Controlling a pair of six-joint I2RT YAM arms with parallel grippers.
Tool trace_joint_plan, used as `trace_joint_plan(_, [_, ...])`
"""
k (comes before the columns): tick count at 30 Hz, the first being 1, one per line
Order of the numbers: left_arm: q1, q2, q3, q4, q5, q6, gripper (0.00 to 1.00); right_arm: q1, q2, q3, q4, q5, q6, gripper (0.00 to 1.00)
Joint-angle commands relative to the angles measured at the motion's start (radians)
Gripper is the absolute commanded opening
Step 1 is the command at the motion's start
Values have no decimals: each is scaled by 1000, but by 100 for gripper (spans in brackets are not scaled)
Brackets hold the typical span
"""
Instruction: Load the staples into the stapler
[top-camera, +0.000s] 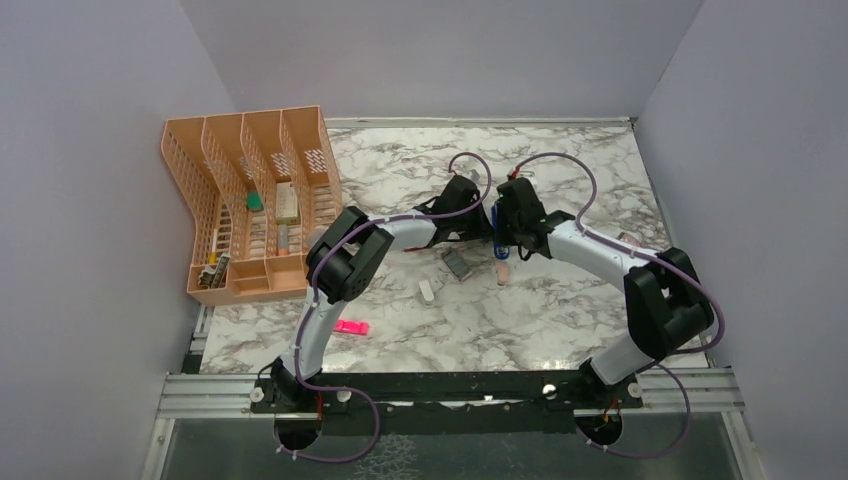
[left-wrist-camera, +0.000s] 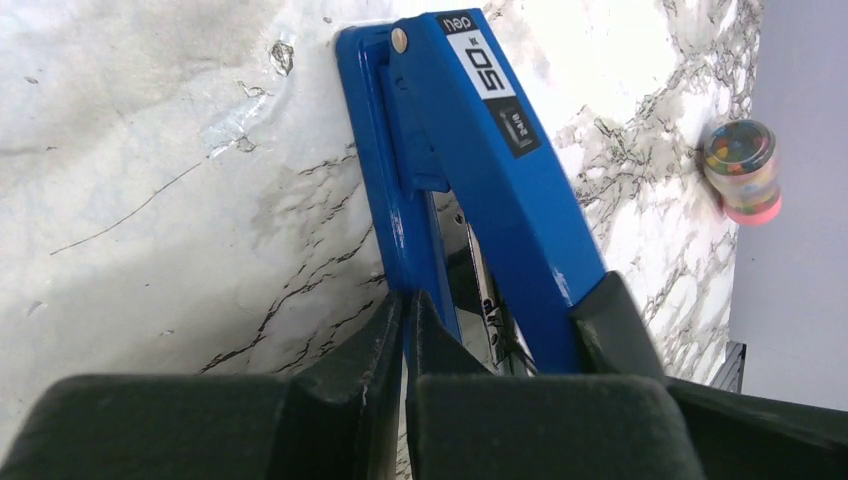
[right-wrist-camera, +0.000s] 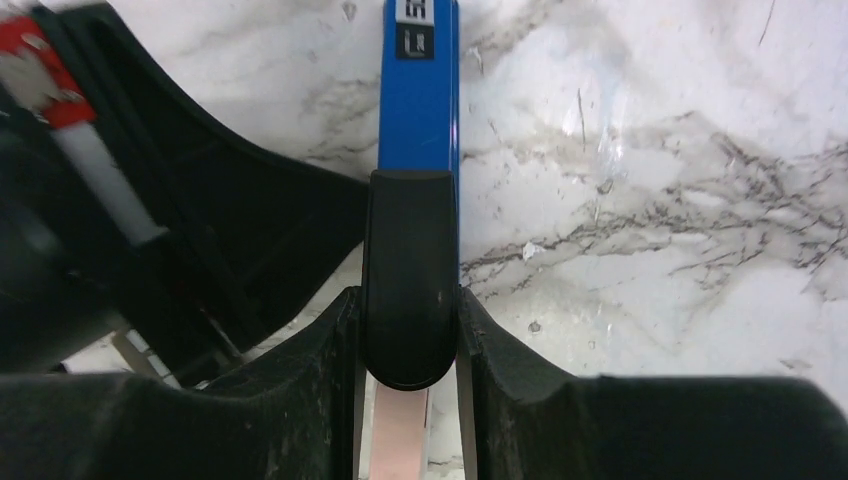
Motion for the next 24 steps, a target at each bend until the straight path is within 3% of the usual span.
trace_joint_plan(1, [2, 72, -21, -127, -81, 46, 5, 30, 27, -54, -12, -17, 103, 28])
trace_joint_plan(8, [1, 19, -38, -89, -54, 64, 9, 34, 59, -43, -13, 0, 131, 33])
trace_joint_plan(18, [5, -101, -37, -159, -55, 122, 32, 34, -11, 36, -132, 27, 152, 55])
trace_joint_plan(24, [5, -186, -89, -173, -94, 139, 34, 34, -29, 37, -167, 63, 145, 50])
